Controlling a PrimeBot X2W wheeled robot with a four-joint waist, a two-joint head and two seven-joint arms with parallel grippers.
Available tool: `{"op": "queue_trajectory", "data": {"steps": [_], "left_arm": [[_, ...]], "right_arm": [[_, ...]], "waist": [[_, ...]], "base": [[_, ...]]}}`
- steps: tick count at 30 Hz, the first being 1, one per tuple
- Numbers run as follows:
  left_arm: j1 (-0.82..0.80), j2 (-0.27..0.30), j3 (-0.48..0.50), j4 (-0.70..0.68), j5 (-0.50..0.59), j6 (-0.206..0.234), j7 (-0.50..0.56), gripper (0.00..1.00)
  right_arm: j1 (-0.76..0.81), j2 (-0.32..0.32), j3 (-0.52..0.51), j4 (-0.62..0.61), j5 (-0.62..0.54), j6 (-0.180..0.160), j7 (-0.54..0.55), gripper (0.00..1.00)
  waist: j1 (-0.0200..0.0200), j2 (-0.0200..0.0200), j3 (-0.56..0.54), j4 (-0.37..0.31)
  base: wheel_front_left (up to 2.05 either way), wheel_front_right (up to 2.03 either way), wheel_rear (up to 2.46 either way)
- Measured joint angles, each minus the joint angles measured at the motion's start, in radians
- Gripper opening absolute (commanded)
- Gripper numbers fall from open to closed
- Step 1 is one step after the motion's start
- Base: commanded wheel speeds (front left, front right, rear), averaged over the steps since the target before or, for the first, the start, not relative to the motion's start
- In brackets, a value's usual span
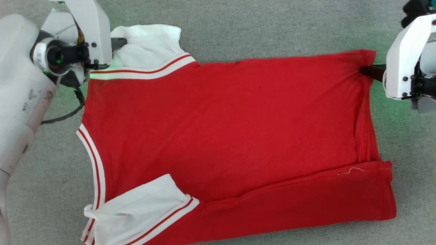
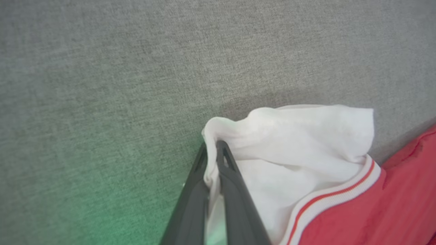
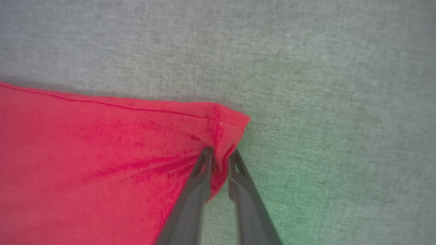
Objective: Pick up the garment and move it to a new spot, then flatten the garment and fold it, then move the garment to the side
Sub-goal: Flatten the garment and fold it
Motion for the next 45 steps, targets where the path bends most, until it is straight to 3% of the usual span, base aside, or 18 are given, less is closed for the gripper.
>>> {"op": "queue_trajectory", "data": {"steps": [6,15,25,30,41,45], "left_arm": [[-0.002,-0.006,0.002,0.012,0.001,-0.021,-0.021,0.00],[-0.012,0.002,0.013,-0.056,0.003,-0.056,-0.066,0.00],[0.091,0.103,0.017,-0.279,0.002,-0.049,-0.120,0.00],[0.191,0.194,0.018,-0.453,-0.003,0.003,-0.143,0.00],[0.485,0.408,0.004,-0.883,-0.093,0.223,-0.194,0.00],[0.575,0.439,-0.011,-0.955,-0.132,0.272,-0.216,0.11]], "right_arm": [[-0.005,-0.020,0.031,0.004,0.014,0.000,-0.043,0.00],[0.061,-0.101,0.083,-0.100,0.058,0.000,-0.141,0.00],[0.237,-0.208,0.096,-0.279,0.109,0.000,-0.231,0.00],[0.351,-0.259,0.075,-0.372,0.125,0.000,-0.257,0.00],[0.638,-0.287,-0.025,-0.502,0.132,0.000,-0.265,0.00],[0.713,-0.262,-0.056,-0.513,0.121,0.000,-0.255,0.00]], "waist": [[0.0000,0.0000,-0.016,0.014],[0.0000,0.0000,-0.063,0.040],[0.0000,0.0000,-0.128,0.069],[0.0000,0.0000,-0.159,0.083],[0.0000,0.0000,-0.201,0.105],[0.0000,0.0000,-0.206,0.111]], "base": [[0.00,0.00,0.00],[0.00,0.00,0.00],[0.00,0.00,0.00],[0.00,0.00,0.00],[0.00,0.00,0.00],[0.00,0.00,0.00]]}}
